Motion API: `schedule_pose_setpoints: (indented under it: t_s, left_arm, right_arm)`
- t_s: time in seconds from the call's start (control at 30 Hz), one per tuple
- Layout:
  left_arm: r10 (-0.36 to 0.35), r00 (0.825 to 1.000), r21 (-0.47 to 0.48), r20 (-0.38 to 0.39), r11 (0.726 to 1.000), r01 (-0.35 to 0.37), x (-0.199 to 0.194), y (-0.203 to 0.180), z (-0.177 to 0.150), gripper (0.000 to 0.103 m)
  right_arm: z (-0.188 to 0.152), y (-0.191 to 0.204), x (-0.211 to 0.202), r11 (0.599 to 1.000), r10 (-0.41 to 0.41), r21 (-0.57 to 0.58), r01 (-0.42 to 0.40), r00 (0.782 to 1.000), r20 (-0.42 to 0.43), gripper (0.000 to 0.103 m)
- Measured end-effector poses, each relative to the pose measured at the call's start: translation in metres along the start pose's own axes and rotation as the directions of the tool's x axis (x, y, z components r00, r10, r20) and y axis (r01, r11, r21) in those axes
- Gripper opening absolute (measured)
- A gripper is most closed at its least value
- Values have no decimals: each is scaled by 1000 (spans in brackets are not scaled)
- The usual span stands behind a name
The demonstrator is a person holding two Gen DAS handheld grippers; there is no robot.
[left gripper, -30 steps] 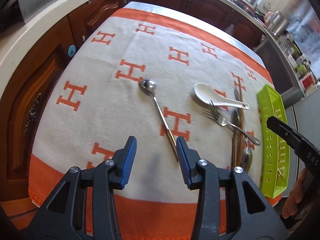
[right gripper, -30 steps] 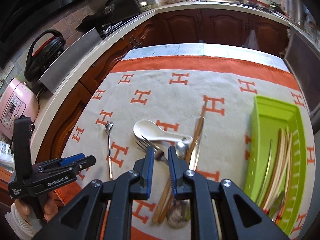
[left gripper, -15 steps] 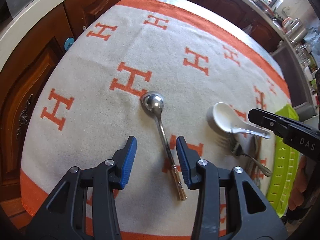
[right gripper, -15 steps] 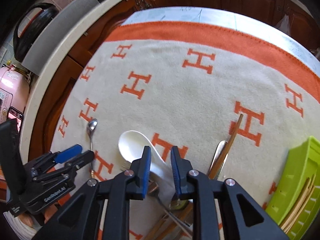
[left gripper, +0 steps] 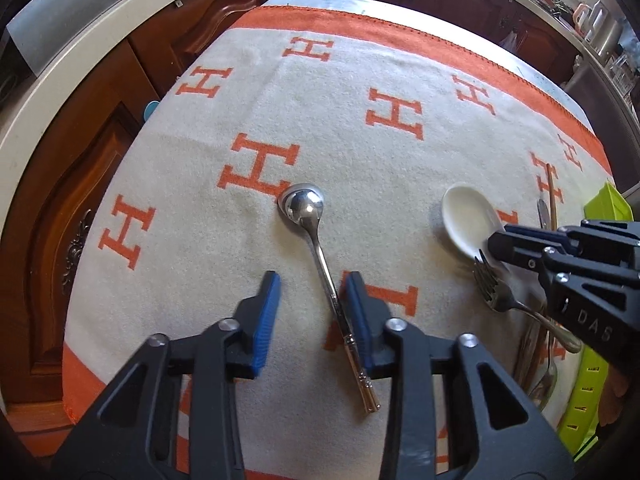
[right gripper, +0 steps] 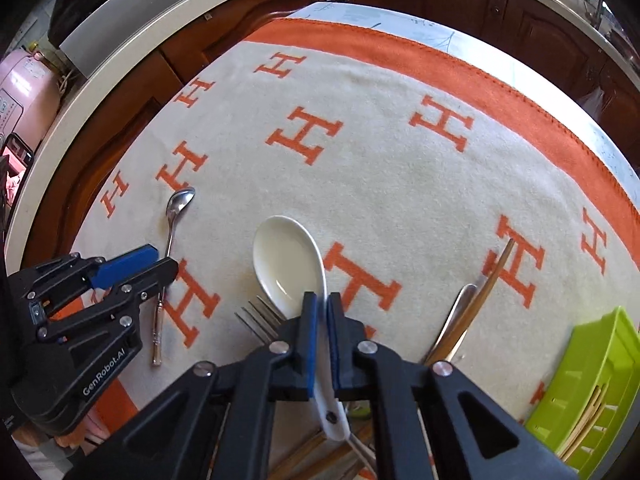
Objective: Organize utensils
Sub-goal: 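Grasp the white ceramic spoon with the right tool while the left tool grasps a small metal spoon, then carry both spoons over the green tray and lower them toward it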
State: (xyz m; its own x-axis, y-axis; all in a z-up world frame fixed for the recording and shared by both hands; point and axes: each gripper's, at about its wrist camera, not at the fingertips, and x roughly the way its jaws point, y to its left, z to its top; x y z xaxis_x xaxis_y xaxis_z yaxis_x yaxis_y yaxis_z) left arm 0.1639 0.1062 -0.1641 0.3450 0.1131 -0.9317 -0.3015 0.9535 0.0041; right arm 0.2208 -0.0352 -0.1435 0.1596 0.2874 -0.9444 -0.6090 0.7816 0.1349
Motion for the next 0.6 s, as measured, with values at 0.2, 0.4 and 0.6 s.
schedule_pose_setpoints:
  t_s: [0.2,0.4,0.6]
  left_arm:
    - [-44,999,-4,4,999,44,-5,6,-7,2]
    - [-139,990,-61,-1,988,139,-11,21,-12,2]
    - [-260,965,-59,27,964,261,-48,20,-17,2]
  right_arm:
    - [-8,-10,-15,995,5,103,-12,997,71,2]
    - [-26,-28,-45,968,26,241,-67,986,167,2]
    - [-69,-54,-97,908,16,398,-132,960,281,2]
